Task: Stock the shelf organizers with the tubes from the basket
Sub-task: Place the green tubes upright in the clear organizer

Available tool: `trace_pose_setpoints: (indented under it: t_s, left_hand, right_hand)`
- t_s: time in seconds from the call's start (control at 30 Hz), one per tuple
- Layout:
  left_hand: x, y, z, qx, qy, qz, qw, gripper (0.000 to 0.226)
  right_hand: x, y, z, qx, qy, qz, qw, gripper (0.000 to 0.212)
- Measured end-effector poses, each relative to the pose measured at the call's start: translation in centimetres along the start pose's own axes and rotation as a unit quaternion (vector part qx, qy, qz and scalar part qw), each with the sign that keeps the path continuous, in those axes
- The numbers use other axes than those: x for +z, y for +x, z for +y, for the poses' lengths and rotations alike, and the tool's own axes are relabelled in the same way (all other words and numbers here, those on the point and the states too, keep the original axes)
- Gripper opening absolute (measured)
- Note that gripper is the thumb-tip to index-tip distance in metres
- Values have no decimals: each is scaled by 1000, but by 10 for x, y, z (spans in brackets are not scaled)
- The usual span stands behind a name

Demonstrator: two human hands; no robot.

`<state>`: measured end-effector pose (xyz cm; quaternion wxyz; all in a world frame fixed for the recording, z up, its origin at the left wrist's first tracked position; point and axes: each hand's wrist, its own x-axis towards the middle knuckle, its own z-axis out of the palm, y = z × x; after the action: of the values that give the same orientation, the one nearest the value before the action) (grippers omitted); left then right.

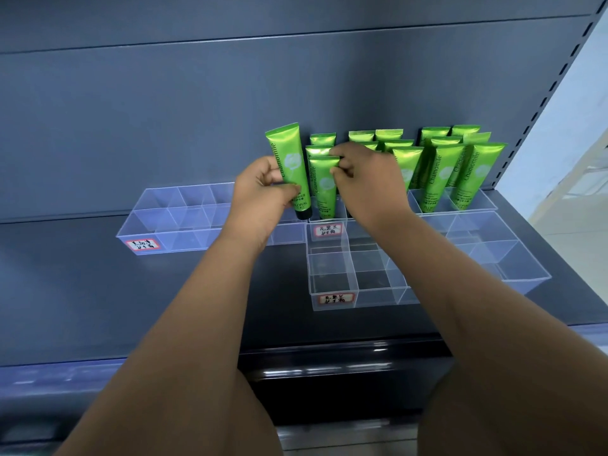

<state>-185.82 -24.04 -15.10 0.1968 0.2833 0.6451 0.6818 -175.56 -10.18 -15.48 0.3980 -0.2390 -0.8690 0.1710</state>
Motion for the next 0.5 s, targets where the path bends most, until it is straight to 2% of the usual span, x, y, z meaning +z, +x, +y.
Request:
trace_pose_setpoints:
  t_s: [0.5]
  left_hand:
    - [4, -3, -2, 11, 29, -26, 999, 39]
  right_hand:
    - [5, 4, 0, 42, 31, -21, 998, 34]
